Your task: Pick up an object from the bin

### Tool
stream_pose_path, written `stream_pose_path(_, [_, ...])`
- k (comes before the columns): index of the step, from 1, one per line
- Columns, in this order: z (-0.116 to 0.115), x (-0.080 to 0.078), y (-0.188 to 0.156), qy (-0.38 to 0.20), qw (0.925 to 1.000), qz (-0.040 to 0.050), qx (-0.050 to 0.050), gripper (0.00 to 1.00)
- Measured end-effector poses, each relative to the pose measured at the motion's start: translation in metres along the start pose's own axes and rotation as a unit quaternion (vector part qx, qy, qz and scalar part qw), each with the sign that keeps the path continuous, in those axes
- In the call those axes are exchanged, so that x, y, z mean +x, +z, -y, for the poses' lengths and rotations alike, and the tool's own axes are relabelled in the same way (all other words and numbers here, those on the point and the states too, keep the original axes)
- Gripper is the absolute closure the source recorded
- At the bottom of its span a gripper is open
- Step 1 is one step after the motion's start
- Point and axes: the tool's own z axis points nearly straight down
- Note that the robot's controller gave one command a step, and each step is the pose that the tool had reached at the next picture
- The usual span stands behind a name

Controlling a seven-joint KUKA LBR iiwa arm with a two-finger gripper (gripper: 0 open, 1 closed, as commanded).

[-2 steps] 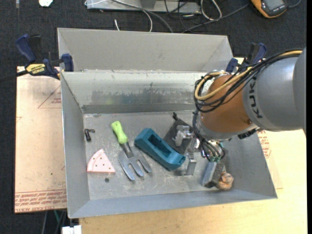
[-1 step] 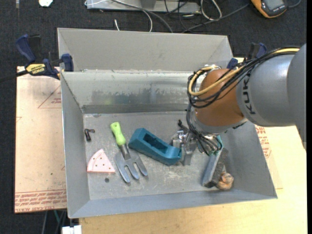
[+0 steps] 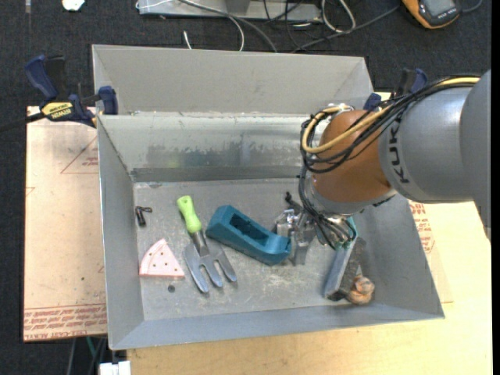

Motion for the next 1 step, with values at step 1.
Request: stream_pose_path(1, [-0.0064, -0.0001, -0.0574, -0.031, 0.9995, -0.0003, -0.001, 1.00])
